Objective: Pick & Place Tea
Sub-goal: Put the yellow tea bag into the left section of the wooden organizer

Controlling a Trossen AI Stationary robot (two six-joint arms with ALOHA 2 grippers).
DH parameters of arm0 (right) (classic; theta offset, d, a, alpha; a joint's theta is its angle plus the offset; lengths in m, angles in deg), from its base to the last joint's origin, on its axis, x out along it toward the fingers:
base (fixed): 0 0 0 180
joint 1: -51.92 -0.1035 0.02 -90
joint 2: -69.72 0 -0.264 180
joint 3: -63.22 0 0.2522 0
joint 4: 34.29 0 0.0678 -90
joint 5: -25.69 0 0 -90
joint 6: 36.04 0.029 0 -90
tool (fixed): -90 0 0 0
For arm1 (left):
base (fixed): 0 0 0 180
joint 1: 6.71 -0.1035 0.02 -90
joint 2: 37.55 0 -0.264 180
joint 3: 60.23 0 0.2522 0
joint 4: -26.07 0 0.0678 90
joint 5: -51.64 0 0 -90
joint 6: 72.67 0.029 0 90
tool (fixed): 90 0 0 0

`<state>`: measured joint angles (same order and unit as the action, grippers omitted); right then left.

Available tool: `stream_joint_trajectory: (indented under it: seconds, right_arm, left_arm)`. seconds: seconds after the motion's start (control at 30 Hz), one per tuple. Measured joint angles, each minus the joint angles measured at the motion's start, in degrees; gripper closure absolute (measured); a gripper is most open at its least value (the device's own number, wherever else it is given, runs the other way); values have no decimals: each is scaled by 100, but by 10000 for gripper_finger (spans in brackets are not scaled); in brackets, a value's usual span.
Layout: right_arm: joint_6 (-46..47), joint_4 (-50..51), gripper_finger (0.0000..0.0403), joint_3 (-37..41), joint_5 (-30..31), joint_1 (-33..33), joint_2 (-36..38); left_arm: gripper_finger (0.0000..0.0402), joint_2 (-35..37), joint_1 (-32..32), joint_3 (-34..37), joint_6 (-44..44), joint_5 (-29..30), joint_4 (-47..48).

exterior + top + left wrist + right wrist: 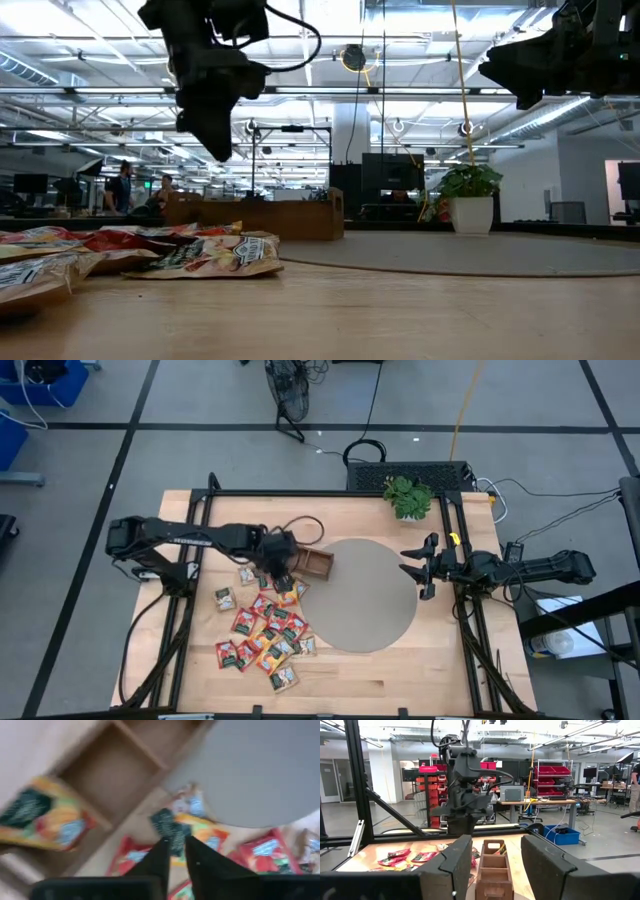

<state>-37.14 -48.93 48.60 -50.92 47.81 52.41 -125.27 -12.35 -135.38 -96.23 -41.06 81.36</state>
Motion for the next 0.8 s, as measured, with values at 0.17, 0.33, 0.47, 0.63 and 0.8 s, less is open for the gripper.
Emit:
stream_joint_trajectory:
  seconds: [0.17, 0.33, 0.47, 0.63, 0.8]
  right_arm:
    - [0, 8, 248, 1, 0, -1, -2]
    - [0, 21, 248, 0, 1, -1, -4]
    - [0, 12, 248, 0, 1, 1, -1]
    - [0, 40, 248, 1, 0, 1, -1]
    - [0, 41, 248, 0, 0, 0, -1]
  left_arm:
    - [221, -510, 296, 11, 445, -9, -256]
    - [154, -880, 366, 9, 860, -62, -531]
    - [135, -961, 246, 19, 888, 36, -493]
    - [142, -946, 101, 42, 934, 28, -541]
    - [156, -946, 18, 44, 943, -77, -515]
